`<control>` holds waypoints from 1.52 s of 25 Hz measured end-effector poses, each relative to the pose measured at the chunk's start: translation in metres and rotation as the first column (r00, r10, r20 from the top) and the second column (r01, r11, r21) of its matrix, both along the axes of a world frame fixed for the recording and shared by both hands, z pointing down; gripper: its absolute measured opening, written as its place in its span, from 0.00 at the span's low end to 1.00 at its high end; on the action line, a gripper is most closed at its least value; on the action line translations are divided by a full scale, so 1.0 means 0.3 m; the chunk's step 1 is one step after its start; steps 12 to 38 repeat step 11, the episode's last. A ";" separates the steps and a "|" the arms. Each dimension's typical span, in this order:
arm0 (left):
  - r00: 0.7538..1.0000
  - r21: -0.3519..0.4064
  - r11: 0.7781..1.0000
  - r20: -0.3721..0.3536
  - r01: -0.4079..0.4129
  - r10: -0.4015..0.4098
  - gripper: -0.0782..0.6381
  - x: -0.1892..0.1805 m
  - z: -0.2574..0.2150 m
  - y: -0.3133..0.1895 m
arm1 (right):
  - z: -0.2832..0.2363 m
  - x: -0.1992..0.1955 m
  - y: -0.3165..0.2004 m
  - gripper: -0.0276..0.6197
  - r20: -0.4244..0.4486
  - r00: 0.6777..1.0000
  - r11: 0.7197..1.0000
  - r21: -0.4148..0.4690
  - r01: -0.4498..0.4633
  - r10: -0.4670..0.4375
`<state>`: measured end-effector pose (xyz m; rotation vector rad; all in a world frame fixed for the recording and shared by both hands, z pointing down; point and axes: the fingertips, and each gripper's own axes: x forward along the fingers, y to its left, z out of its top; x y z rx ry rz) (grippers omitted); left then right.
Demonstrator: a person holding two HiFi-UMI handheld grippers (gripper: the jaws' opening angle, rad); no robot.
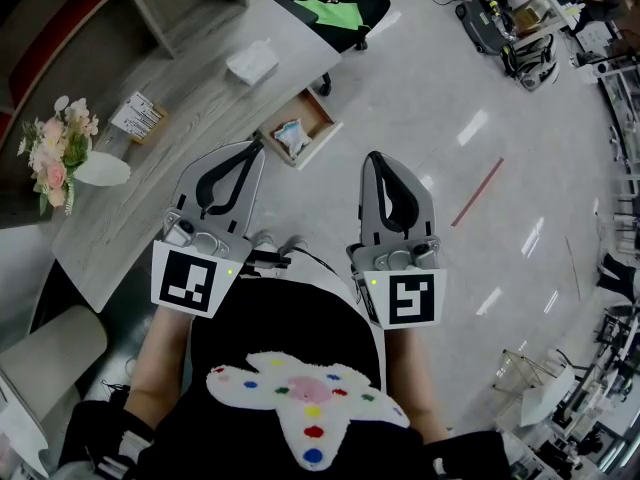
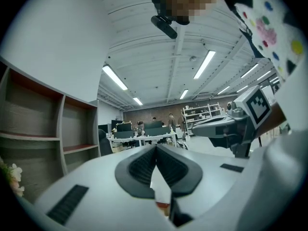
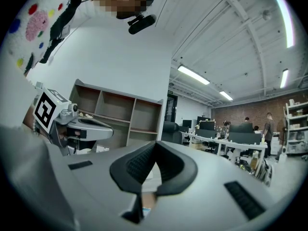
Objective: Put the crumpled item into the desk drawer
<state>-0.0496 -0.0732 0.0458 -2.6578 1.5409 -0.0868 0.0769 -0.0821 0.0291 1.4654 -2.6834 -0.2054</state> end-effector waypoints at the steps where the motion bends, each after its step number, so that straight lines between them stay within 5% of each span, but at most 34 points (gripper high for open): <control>1: 1.000 -0.002 1.000 0.000 0.000 0.000 0.13 0.000 0.002 0.001 | 0.008 0.000 0.001 0.05 0.006 1.000 1.000 -0.020 -0.004 0.004; 38: 1.000 -0.017 1.000 0.001 0.003 -0.003 0.13 0.006 0.009 0.009 | 0.036 0.008 0.005 0.05 -0.024 1.000 0.999 -0.049 0.000 -0.001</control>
